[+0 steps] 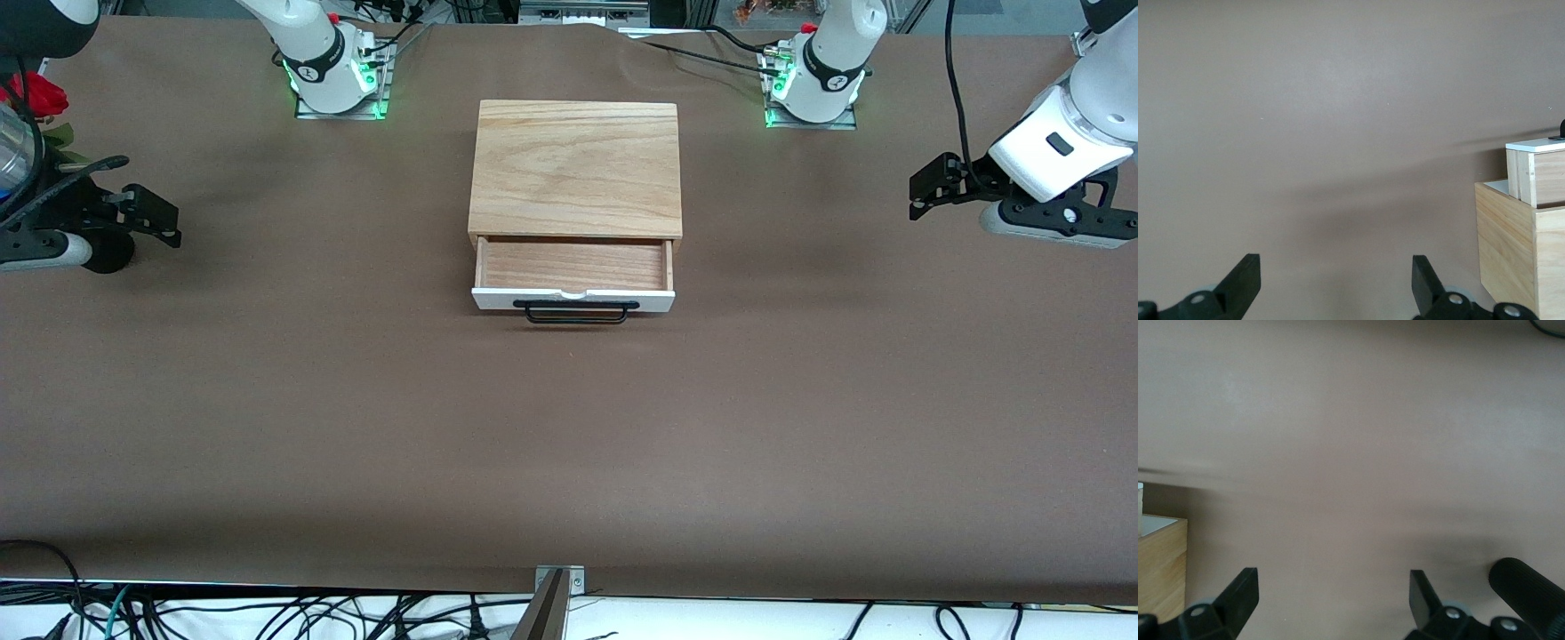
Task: Close drawer with both arms simultaneously
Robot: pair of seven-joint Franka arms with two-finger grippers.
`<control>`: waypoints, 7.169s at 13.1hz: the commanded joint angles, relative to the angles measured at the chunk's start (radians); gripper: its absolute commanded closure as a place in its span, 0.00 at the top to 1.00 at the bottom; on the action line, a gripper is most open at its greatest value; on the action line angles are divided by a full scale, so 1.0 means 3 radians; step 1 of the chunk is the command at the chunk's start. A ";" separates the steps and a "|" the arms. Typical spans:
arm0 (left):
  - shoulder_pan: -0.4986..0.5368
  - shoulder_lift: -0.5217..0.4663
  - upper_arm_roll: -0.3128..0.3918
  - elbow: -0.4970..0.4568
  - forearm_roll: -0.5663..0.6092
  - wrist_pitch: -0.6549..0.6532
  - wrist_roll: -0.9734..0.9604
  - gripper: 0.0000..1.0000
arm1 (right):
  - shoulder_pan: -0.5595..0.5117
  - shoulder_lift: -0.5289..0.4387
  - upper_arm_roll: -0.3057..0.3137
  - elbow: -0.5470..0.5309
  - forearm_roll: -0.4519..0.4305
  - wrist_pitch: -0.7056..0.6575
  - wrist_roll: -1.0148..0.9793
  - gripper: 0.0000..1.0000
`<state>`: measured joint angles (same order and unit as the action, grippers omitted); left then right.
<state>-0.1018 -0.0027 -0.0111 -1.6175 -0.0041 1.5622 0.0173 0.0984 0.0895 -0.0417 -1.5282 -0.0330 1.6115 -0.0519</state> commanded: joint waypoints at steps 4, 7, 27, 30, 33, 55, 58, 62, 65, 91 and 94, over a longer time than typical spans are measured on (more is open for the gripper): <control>0.0022 -0.0006 -0.0004 0.0028 -0.0012 -0.0038 0.0039 1.00 | 0.0009 -0.0012 0.0016 0.0017 0.0018 -0.0121 0.0102 1.00; 0.0022 -0.0006 -0.0004 0.0028 -0.0007 -0.0038 0.0039 1.00 | 0.0004 0.0003 0.0006 0.0017 0.0079 -0.0080 0.0107 1.00; 0.0022 -0.0006 -0.0009 0.0028 -0.0012 -0.0038 0.0014 1.00 | 0.0009 -0.0037 0.0078 -0.0086 0.0085 -0.0059 0.0076 1.00; 0.0022 -0.0006 -0.0009 0.0028 -0.0007 -0.0038 0.0014 1.00 | 0.0009 -0.0037 0.0078 -0.0086 0.0085 -0.0059 0.0076 1.00; 0.0022 -0.0006 -0.0014 0.0028 -0.0007 -0.0038 0.0009 1.00 | 0.0009 -0.0037 0.0078 -0.0086 0.0085 -0.0059 0.0081 1.00; -0.0228 0.1383 -0.0045 0.0278 -0.1835 0.0329 0.0054 1.00 | 0.0540 0.1296 0.0129 -0.0055 0.2159 0.1320 0.0107 1.00; -0.0416 0.1736 -0.0070 0.0304 -0.2260 0.0722 0.0065 1.00 | 0.0842 0.1578 0.0129 -0.0050 0.2548 0.1800 0.0107 1.00; -0.0882 0.2003 -0.0076 0.0335 -0.2440 0.1582 0.0060 1.00 | 0.1221 0.1742 0.0124 -0.0157 0.2774 0.2104 0.0127 1.00; -0.0954 0.2059 -0.0081 0.0279 -0.2430 0.1598 0.0065 1.00 | 0.1242 0.1625 0.0134 -0.0412 0.2769 0.2094 0.0168 1.00; -0.0939 0.2070 -0.0060 0.0294 -0.2390 0.0177 0.0014 1.00 | 0.1237 0.0852 0.0442 -0.1727 0.2718 0.2497 0.0153 1.00; -0.0750 0.1906 -0.0045 0.0553 -0.2044 0.0095 0.0034 1.00 | 0.1237 0.0654 -0.0069 -0.1666 0.2103 0.2467 0.0112 1.00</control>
<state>-0.3610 0.6172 -0.0278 -1.5031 -0.6898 1.6336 0.0236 0.4917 0.3707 0.0781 -1.9982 0.7521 2.3609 -0.0061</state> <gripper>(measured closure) 0.000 0.000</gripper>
